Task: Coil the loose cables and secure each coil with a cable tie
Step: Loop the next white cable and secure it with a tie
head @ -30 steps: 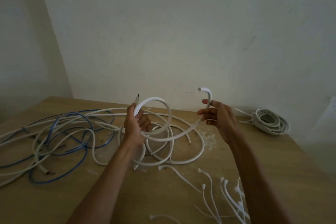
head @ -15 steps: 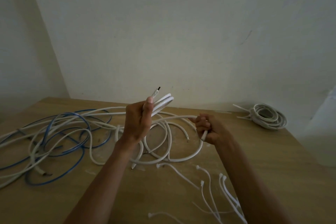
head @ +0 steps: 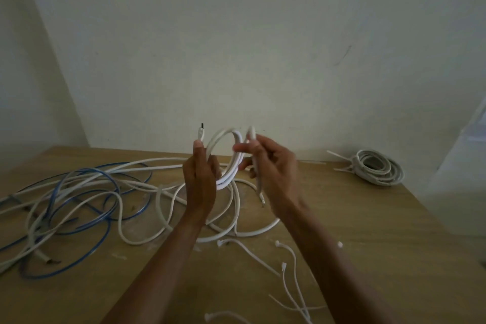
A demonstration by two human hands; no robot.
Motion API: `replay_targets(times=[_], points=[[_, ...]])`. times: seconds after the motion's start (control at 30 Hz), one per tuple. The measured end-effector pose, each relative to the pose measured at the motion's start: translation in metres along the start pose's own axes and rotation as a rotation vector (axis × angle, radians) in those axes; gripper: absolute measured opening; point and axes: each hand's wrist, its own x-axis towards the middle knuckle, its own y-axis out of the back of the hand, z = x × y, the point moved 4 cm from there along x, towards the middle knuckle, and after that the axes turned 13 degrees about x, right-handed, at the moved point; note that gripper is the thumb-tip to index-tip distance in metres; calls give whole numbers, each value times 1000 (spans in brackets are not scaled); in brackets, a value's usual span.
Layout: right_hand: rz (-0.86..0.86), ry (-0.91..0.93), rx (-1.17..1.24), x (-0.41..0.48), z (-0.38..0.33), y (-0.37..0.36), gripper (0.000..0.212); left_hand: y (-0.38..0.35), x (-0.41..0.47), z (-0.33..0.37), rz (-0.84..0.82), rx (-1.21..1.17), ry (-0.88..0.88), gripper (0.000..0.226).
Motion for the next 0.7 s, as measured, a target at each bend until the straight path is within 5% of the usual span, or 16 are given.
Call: replay_targets(times=[0.27, 0.47, 0.7], points=[[-77, 380, -604, -7, 28, -20, 18, -25, -12, 11, -195, -271, 259, 59], [30, 416, -522, -13, 32, -25, 21, -33, -20, 5, -227, -397, 395, 67], [-152, 226, -385, -17, 47, -35, 37, -30, -17, 9, -189, -354, 388, 52]])
